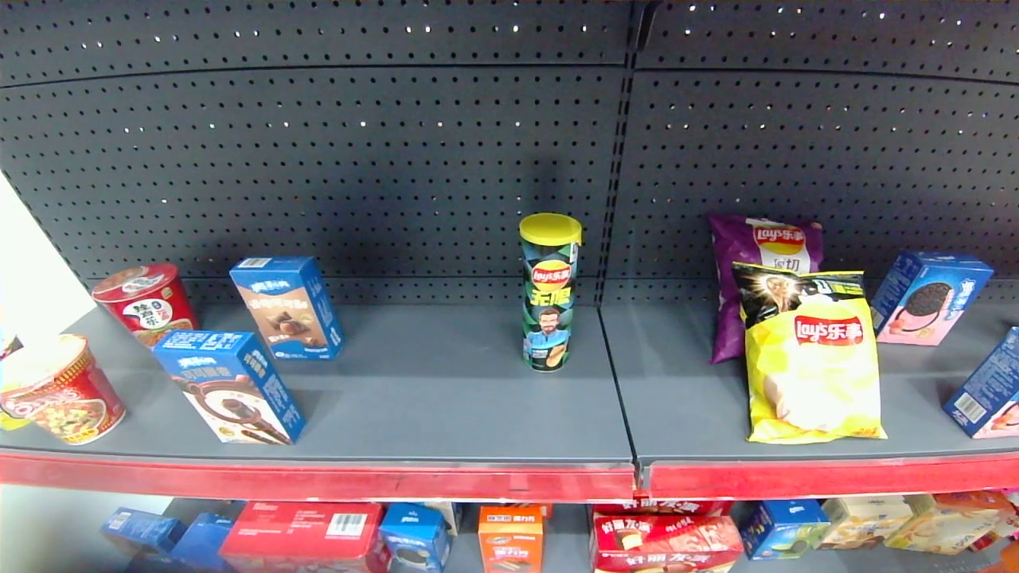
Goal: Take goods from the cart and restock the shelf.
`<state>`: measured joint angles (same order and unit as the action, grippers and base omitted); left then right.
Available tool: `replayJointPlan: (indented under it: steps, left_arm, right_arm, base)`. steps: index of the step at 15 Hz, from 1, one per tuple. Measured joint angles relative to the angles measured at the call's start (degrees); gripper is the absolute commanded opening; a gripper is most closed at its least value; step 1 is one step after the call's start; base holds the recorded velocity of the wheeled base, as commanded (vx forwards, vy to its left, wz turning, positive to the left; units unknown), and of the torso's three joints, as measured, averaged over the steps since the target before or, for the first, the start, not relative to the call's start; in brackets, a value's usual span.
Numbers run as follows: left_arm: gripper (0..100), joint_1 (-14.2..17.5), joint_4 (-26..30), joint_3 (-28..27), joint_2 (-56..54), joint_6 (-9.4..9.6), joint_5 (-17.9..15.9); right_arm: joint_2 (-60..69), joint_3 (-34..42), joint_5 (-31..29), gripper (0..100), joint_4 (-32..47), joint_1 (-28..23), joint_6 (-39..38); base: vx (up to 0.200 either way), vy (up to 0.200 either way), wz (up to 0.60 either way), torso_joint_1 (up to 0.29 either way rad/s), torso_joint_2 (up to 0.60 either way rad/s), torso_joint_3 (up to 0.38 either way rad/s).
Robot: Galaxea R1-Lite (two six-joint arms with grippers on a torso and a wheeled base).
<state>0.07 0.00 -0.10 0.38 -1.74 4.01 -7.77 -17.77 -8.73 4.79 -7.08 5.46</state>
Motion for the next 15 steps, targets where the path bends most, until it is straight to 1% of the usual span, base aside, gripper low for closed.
replayJointPlan:
  steps: [2,4,6,8,11,12,15]
  left_arm:
    - [100,0.0,0.0,0.0,0.0,0.00,0.0]
    - [100,0.0,0.0,0.0,0.0,0.00,0.0]
    - [100,0.0,0.0,0.0,0.0,0.00,0.0]
    - [100,0.0,0.0,0.0,0.0,0.00,0.0]
    - [100,0.0,0.0,0.0,0.0,0.00,0.0]
    - [100,0.0,0.0,0.0,0.0,-0.02,0.0]
    - [100,0.0,0.0,0.0,0.0,0.00,0.0]
  right_arm:
    - [-1.2,-4.3,-0.5,100,6.5,0.3,0.0]
    - [-2.2,-7.1,-0.3,100,11.4,2.7,0.0]
    - [-3.4,-8.5,-0.1,100,12.6,4.4,-0.1]
    - [-4.8,-9.2,0.4,100,12.4,4.9,0.5]
    - [-5.8,-8.5,0.2,100,12.5,3.0,4.7]
    - [-6.0,-8.5,0.3,100,12.5,2.6,4.9]
    - [-6.8,-8.0,0.2,100,11.8,1.6,4.7]
  base:
    - [0.000,0.000,0.00,0.000,0.00,0.000]
    - [0.000,0.000,0.00,0.000,0.00,0.000]
    - [0.000,0.000,0.00,0.000,0.00,0.000]
    - [0.000,0.000,0.00,0.000,0.00,0.000]
    - [0.000,0.000,0.00,0.000,0.00,0.000]
    - [0.000,0.000,-0.60,0.002,0.01,0.002]
    - [0.000,0.000,0.00,0.000,0.00,0.000]
